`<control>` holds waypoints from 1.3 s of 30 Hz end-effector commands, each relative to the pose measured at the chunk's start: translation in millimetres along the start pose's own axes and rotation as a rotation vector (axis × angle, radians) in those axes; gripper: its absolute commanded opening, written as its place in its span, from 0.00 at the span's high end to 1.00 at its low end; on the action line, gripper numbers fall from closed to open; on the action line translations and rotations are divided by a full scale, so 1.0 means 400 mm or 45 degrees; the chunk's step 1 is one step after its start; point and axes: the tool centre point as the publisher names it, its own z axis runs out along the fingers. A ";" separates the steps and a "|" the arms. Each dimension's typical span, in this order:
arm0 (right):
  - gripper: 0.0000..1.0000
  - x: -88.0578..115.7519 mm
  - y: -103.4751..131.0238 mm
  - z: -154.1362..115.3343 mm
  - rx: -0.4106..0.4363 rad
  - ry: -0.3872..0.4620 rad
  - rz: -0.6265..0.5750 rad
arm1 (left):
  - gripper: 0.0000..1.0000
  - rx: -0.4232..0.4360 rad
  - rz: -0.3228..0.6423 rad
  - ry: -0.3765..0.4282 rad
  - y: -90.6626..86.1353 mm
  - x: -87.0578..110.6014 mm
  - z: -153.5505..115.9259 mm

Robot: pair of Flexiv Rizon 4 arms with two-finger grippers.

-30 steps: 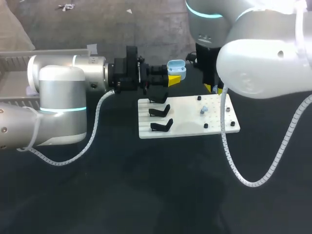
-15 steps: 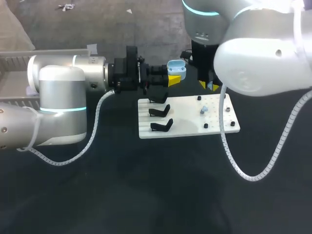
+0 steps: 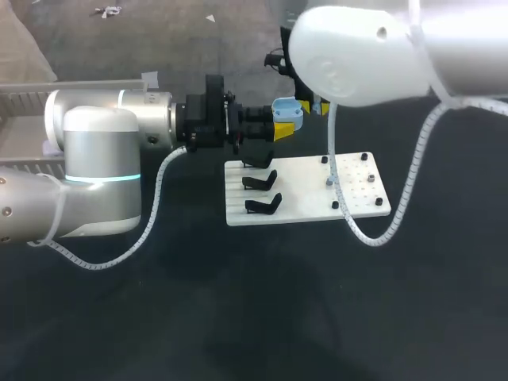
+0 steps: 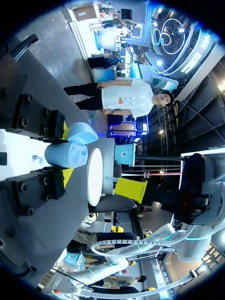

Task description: Pick up each earbud case from the left stands, insert the matching earbuds, close the lid, and place the case in the box.

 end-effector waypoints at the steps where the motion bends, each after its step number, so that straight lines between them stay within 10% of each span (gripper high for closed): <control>1: 1.00 -0.023 0.034 -0.001 0.075 0.017 -0.006 | 1.00 -0.004 0.004 -0.006 0.000 0.003 0.002; 39: 1.00 -0.031 0.102 0.048 0.116 0.048 -0.072 | 1.00 -0.004 0.004 -0.006 0.000 0.003 0.002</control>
